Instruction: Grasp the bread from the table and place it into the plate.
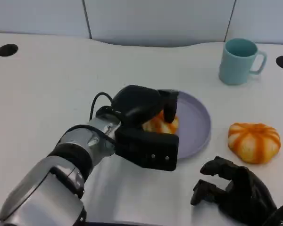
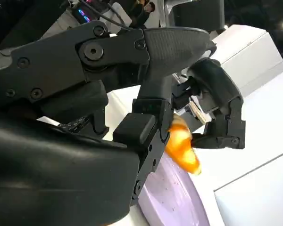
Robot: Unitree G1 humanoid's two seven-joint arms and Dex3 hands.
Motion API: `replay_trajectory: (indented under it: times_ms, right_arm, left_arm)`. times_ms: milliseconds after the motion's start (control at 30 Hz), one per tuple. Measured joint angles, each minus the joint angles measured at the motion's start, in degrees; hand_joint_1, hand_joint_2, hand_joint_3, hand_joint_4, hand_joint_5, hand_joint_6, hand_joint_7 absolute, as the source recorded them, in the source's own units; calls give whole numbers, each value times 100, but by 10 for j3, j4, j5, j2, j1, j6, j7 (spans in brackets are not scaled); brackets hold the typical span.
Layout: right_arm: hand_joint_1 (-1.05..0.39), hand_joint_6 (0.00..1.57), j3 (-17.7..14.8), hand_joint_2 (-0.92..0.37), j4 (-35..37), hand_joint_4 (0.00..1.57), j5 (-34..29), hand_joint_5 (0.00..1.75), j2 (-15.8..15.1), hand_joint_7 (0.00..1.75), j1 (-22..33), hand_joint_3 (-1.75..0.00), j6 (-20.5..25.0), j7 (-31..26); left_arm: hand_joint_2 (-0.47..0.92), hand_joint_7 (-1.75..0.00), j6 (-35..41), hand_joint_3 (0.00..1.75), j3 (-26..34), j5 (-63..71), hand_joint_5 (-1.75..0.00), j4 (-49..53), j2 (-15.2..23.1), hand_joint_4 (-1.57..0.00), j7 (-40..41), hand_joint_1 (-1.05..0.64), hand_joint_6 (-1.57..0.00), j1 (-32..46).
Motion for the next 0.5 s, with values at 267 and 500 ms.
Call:
replay_trajectory:
  times_ms: [267,500]
  right_arm:
    - [-47,93,1,-92,7,92,0,114,2,69,-2,-28,-6,-3]
    - [-49,94,2,-92,4,92,0,114,3,69,-3,-28,-9,-3]
  left_arm:
    - [90,-96,5,1,-7,2,-115,-2,-1,0,-29,-80,0,-22]
    - [92,-77,4,0,-13,4,-71,-3,-1,0,-29,-84,0,-24]
